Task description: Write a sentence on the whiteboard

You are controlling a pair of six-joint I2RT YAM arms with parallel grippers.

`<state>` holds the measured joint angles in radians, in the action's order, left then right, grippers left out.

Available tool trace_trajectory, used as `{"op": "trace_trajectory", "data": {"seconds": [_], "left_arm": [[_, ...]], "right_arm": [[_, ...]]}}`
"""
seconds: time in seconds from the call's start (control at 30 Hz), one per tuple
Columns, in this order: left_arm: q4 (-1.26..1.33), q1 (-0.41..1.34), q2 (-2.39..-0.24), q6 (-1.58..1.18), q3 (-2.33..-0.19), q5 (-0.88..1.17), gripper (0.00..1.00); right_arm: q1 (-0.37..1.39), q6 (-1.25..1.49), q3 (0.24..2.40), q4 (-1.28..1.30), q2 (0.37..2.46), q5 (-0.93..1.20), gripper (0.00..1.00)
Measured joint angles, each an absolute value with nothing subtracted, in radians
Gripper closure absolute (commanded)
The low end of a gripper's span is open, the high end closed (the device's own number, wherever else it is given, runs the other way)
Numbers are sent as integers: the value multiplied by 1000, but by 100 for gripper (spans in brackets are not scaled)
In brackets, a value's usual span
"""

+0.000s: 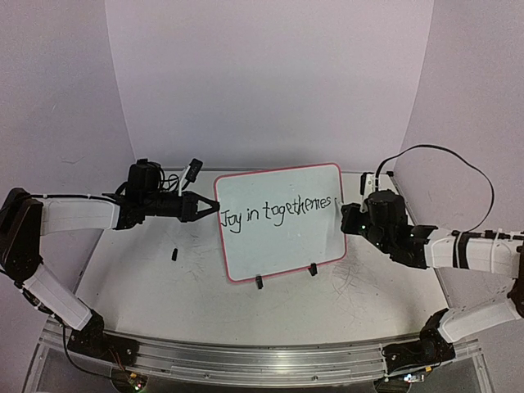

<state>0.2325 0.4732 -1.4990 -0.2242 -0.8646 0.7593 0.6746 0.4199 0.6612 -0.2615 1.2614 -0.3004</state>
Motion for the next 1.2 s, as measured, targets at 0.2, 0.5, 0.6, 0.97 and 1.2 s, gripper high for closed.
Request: {"op": "trace_trajectory", "data": {"seconds": [0.2,0.5,0.6,0.97,1.2], "left_arm": [[232,473,-1499,-224,-865,759,100],[230,473,-1499,-224,-865,759,100],[227,473,-1499,-224,-865,758,100],[227,473,-1499,-224,-865,758,100],[227,473,-1499,-224,-865,759,100]], "right_arm": [[675,418,676,-273,1287,-305,100],[675,416,683,-288,1305,-288,100],[675,417,683,-291,1305,-274,100],[675,446,668,-290,1305,-263,100],[675,463,656,-277,1298,-276,100]]}}
